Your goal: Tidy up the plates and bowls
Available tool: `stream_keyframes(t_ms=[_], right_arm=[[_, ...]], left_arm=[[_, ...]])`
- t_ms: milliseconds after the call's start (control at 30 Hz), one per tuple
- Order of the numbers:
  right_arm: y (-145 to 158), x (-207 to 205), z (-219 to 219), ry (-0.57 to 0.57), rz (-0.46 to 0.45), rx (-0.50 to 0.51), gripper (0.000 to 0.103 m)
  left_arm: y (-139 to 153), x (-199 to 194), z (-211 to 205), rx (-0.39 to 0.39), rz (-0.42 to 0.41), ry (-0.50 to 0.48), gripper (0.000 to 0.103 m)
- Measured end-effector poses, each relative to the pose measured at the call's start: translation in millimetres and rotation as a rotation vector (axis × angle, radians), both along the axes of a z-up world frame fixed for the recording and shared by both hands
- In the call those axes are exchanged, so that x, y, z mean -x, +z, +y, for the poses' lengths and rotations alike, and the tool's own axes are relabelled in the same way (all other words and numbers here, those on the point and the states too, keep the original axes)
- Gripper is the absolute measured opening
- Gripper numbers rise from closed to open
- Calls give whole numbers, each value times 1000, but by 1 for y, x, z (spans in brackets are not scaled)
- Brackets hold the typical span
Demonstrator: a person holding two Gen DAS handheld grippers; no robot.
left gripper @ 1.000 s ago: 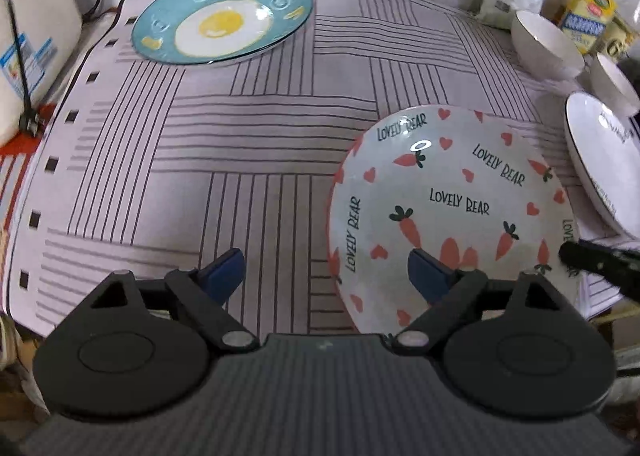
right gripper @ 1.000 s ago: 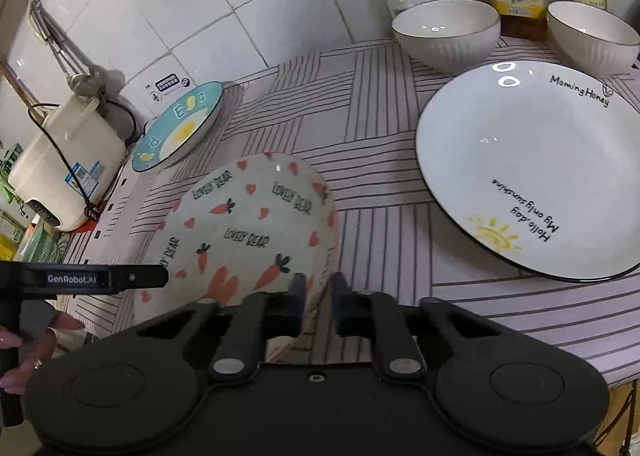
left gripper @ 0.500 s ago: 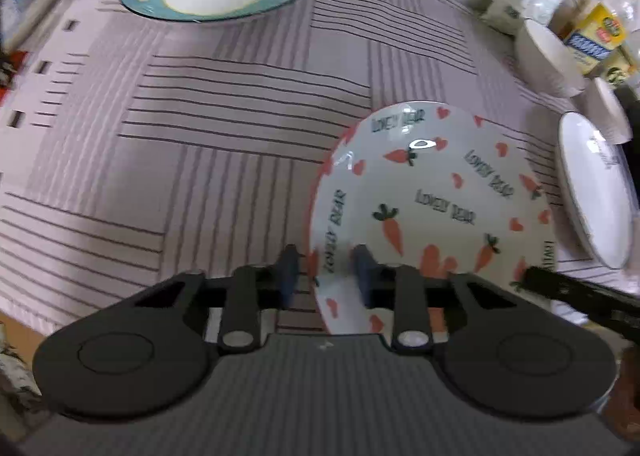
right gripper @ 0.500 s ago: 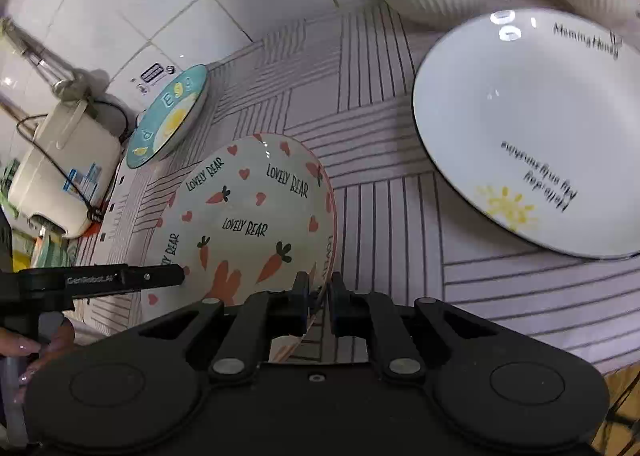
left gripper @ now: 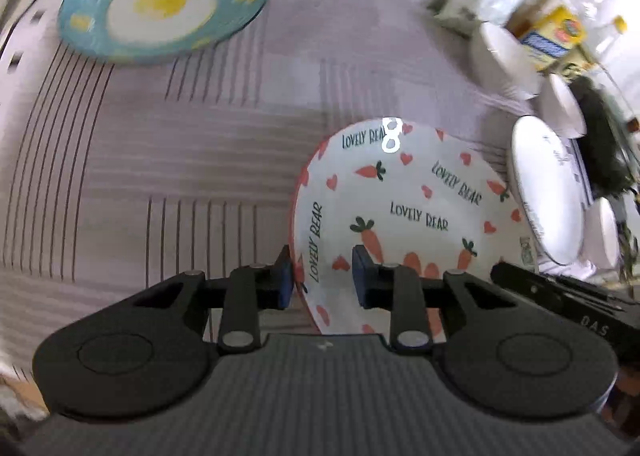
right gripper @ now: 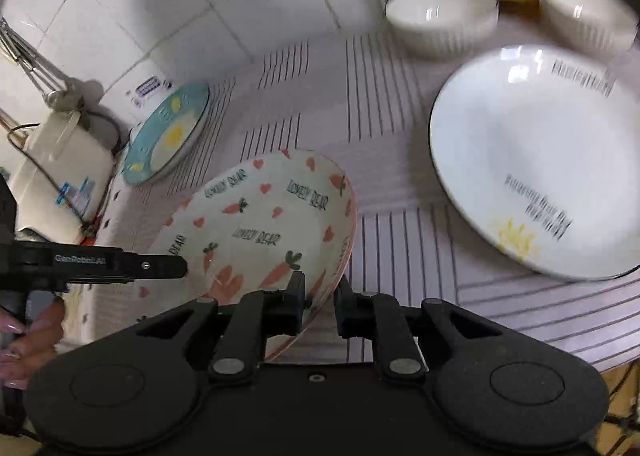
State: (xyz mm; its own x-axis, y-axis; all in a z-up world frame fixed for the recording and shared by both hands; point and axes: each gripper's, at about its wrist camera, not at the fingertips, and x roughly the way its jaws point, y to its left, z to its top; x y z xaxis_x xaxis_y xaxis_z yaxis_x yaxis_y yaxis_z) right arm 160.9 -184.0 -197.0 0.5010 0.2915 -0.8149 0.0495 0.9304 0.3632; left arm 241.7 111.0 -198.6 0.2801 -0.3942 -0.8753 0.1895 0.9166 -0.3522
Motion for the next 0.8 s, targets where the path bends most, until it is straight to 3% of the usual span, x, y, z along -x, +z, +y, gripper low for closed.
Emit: stream_keyframes(t_ms=[167, 300, 533, 633, 800], right_arm=[[36, -12, 6, 3, -107, 49, 20], [47, -33, -3, -30, -142, 53, 20], [45, -64, -2, -11, -166, 18, 20], [44, -82, 0, -5, -157, 29, 20], [36, -104, -4, 15, -118, 38, 20]], left_arm=[[31, -18, -3, 7, -81, -79, 27], [48, -43, -12, 12, -121, -148, 27], [43, -78, -3, 13, -83, -195, 30], [37, -97, 0, 22, -31, -170, 30], [30, -118, -6, 7, -26, -182, 28]])
